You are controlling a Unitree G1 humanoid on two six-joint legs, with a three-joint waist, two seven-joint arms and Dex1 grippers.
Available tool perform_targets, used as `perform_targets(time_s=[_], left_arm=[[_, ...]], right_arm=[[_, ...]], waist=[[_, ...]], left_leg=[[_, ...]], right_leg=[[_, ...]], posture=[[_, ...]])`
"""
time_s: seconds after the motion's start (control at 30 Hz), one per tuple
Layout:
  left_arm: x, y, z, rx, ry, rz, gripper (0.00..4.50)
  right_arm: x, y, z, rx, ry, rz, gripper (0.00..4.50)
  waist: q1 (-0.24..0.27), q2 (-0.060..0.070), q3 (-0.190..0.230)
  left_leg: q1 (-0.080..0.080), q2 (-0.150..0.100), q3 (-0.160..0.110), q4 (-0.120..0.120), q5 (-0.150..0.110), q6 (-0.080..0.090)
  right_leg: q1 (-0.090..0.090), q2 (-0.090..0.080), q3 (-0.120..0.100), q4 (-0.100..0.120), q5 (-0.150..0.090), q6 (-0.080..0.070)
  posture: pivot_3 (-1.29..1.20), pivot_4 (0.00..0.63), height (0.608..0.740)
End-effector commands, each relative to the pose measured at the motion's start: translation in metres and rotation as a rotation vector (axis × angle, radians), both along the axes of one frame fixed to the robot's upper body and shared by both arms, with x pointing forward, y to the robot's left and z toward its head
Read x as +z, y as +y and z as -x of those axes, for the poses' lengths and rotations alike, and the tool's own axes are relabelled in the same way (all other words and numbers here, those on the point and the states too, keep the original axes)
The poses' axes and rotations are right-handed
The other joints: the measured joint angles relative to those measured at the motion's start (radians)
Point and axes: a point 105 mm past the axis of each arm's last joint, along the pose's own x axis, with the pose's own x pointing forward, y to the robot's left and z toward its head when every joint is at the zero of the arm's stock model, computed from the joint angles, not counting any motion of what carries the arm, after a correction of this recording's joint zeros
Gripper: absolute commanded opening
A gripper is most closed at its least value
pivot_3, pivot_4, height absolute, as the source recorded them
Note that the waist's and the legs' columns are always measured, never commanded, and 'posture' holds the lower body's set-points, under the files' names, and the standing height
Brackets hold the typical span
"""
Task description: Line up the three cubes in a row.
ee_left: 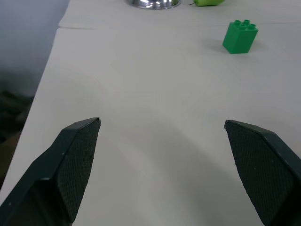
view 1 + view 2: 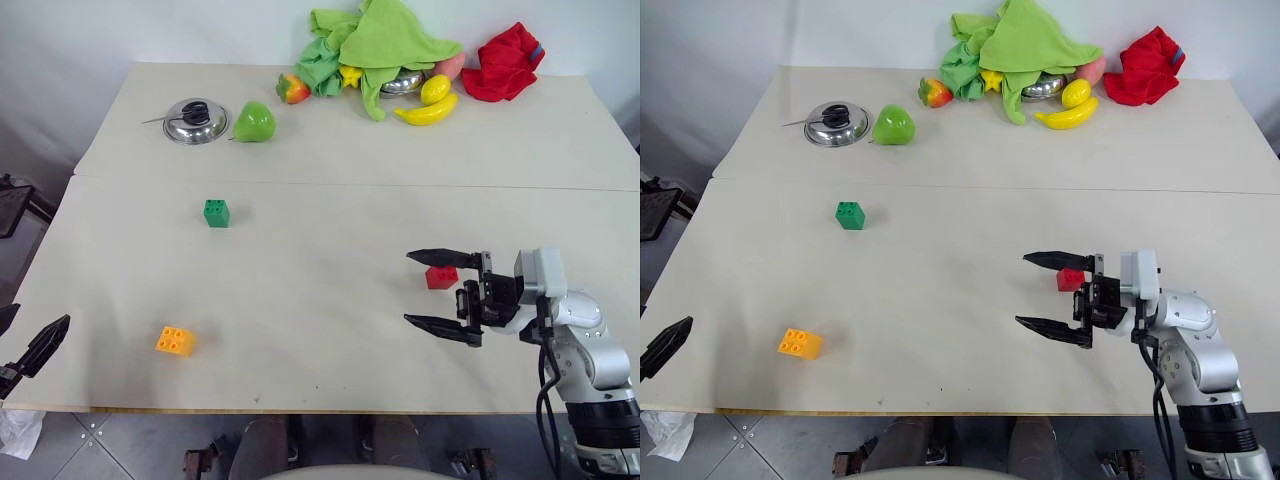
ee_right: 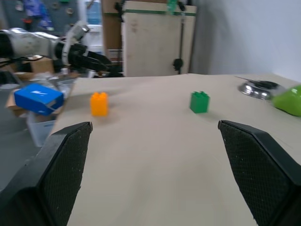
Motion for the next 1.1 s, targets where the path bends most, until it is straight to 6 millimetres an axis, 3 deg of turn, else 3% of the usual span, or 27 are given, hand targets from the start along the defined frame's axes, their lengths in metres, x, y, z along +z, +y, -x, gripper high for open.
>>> perform_targets(time_s=[0.03, 0.3, 0.53, 0.67, 1.03, 1.1], left_arm=[[0.011, -0.035, -0.027, -0.105, -0.074, -0.023, 4.5], [0.032, -0.114, -0.122, -0.168, -0.075, 0.009, 4.5], [0.047, -0.155, -0.166, -0.104, 0.071, 0.032, 4.5], [0.045, -0.154, -0.18, -0.02, 0.15, 0.0, 4.5], [0.031, -0.167, -0.207, -0.04, 0.271, -0.003, 4.5], [0.03, -0.168, -0.211, -0.042, 0.274, 0.0, 4.12]], right_arm=[[0.019, -0.014, -0.006, -0.103, -0.091, -0.034, 4.49], [0.018, -0.031, -0.007, -0.188, -0.107, -0.001, 4.49], [0.021, -0.021, -0.001, -0.183, -0.108, -0.012, 4.49], [0.021, -0.014, 0.002, -0.177, -0.098, -0.023, 4.49], [0.021, -0.004, 0.007, -0.189, -0.086, -0.043, 4.49], [0.02, -0.004, 0.008, -0.192, -0.085, -0.044, 4.5]], waist=[[0.003, 0.0, 0.0], [0.001, -0.003, -0.002], [-0.004, -0.003, -0.002], [0.001, -0.003, -0.001], [0.005, -0.003, -0.001], [0.005, -0.003, -0.001]], left_leg=[[0.0, 0.0, 0.0, 0.0, 0.0, 0.0], [0.0, -0.001, 0.0, 0.0, 0.004, 0.006], [0.0, 0.0, 0.001, 0.0, 0.004, 0.007], [0.0, -0.001, 0.001, 0.0, 0.004, 0.007], [0.0, -0.001, 0.001, 0.0, 0.004, 0.007], [0.0, -0.001, 0.001, 0.0, 0.004, 0.006]], right_leg=[[0.0, 0.0, 0.0, 0.001, 0.0, 0.0], [0.001, 0.002, 0.0, 0.004, 0.0, 0.0], [0.0, 0.005, 0.0, 0.004, 0.0, 0.0], [0.001, 0.005, 0.0, 0.004, 0.0, 0.0], [0.001, 0.005, 0.0, 0.004, 0.0, 0.0], [0.001, 0.005, 0.0, 0.004, 0.0, 0.0]], posture=[[0.0, 0.15, 0.74], [0.0, 0.15, 0.74], [0.0, 0.15, 0.74], [0.0, 0.15, 0.74], [0.0, 0.15, 0.74], [0.0, 0.15, 0.74]])
